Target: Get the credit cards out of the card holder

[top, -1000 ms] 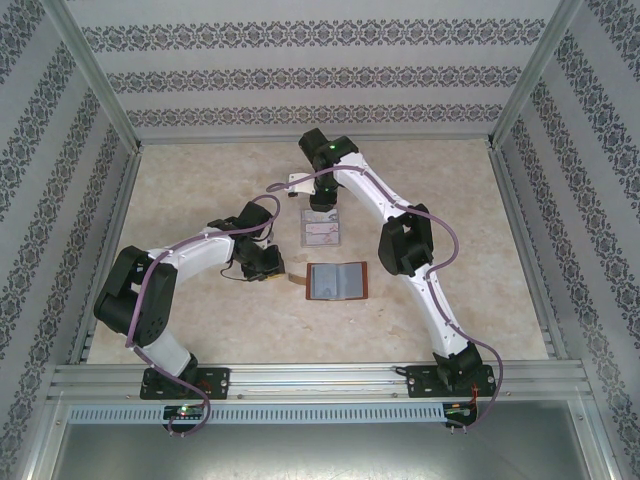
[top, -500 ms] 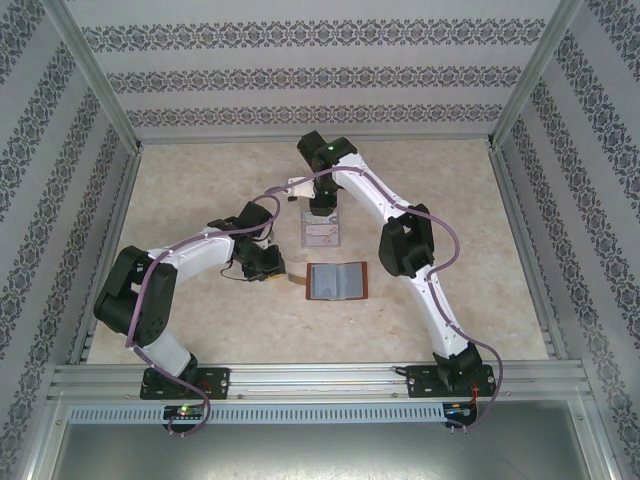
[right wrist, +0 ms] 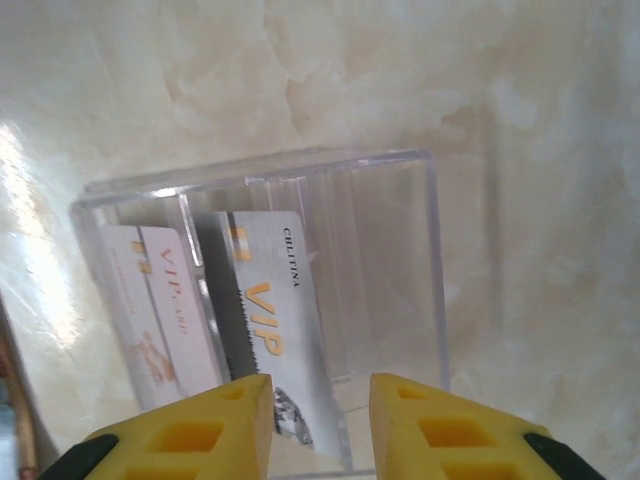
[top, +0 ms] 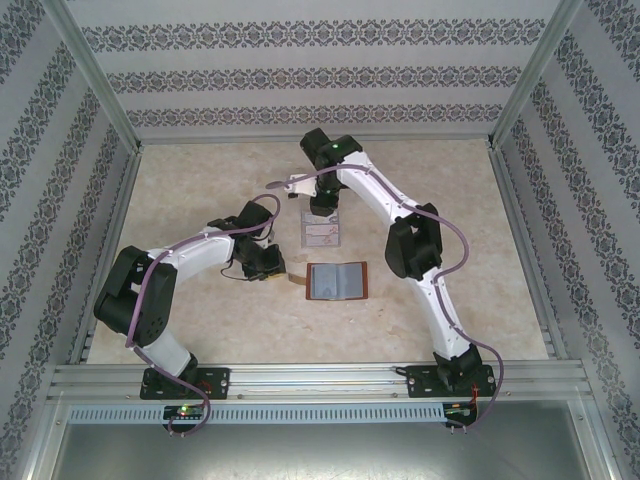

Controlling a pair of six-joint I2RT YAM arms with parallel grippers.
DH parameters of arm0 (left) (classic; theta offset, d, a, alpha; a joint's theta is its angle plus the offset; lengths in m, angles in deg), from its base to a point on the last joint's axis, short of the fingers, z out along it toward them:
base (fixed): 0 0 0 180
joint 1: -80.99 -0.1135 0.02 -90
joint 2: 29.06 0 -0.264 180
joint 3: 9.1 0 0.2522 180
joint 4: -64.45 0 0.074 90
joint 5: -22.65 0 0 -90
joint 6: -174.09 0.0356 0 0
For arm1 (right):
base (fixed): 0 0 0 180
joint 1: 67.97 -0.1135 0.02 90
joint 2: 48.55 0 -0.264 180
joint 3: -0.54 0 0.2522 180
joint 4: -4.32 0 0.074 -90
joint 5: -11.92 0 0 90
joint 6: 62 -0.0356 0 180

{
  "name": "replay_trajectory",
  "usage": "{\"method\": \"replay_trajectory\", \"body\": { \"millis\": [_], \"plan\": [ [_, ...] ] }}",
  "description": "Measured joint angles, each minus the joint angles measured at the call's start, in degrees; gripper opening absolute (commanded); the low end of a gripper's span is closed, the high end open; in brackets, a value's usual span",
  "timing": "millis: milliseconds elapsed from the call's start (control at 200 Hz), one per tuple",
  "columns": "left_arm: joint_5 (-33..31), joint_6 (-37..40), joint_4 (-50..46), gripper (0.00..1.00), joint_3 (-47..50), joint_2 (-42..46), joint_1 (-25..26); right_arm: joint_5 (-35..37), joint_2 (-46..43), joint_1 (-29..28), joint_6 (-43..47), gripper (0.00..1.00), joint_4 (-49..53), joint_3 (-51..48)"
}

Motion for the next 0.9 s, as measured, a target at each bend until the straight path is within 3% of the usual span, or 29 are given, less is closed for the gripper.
{"method": "replay_trajectory", "body": {
  "millis": [210, 495, 899],
  "plan": [
    [0.79, 0.02, 0.07, 0.14, -1.81, 0.0, 0.07, -5.14, -8.22, 1.14, -14.99, 0.23, -6.58, -11.69],
    [2.05, 0.02, 0.31, 0.14, -4.59, -0.02, 1.07, -9.81, -23.54, 1.99, -41.09, 0.09, -23.52, -40.5],
    [3.69, -0.02, 1.2, 0.13, -8.0, -3.34, 4.31, -14.82, -31.58, 1.7, -72.41, 0.03, -33.07, -55.43]
  ]
}}
